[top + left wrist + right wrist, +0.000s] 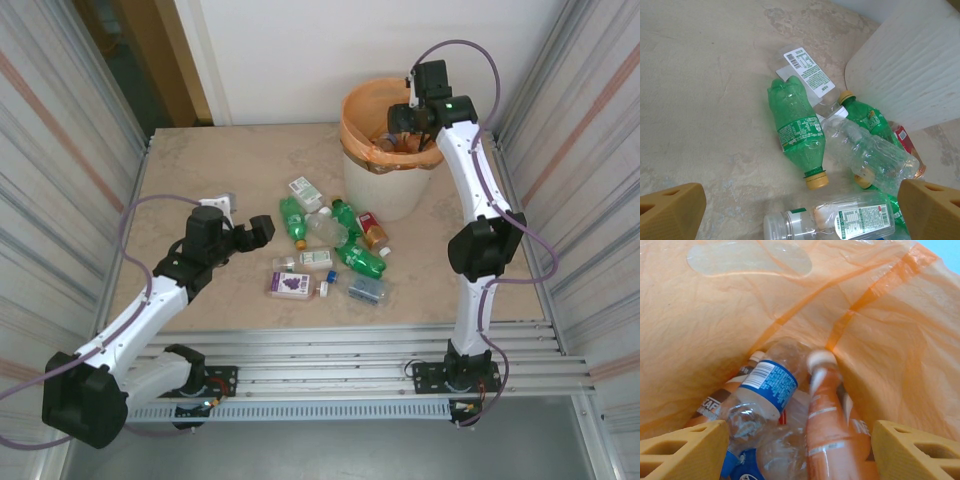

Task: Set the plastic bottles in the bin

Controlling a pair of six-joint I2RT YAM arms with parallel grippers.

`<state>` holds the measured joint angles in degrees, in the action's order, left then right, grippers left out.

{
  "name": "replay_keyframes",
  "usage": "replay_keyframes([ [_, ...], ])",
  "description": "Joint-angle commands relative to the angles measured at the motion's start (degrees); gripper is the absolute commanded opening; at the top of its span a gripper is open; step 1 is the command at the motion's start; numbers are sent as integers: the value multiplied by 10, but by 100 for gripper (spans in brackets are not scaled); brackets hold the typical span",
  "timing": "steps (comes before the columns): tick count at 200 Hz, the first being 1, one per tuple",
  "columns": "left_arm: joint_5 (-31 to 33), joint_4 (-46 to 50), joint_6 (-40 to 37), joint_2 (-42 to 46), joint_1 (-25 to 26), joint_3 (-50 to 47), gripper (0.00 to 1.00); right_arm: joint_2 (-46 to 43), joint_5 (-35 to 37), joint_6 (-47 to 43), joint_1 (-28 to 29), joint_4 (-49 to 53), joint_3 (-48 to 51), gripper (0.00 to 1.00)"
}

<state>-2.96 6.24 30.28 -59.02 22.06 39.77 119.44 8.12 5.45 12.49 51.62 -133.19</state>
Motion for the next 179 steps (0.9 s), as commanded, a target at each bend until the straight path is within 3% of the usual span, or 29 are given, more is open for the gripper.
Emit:
replay_keyframes([
  [1,5,11,5,11,-4,16,99,-17,15,-16,9,7,-17,75],
  [22,5,11,6,9,-4,16,99,-34,17,-17,15,9,-18,75],
  [112,20,19,33,-16,-4,21,99,-143,43,-11,77,36,-1,93],
  [137,36,48,40,-48,-4,43,99,-201,64,10,94,14,80,100],
  [179,41,66,33,-138,10,103,97,-356,72,64,104,-83,326,98],
])
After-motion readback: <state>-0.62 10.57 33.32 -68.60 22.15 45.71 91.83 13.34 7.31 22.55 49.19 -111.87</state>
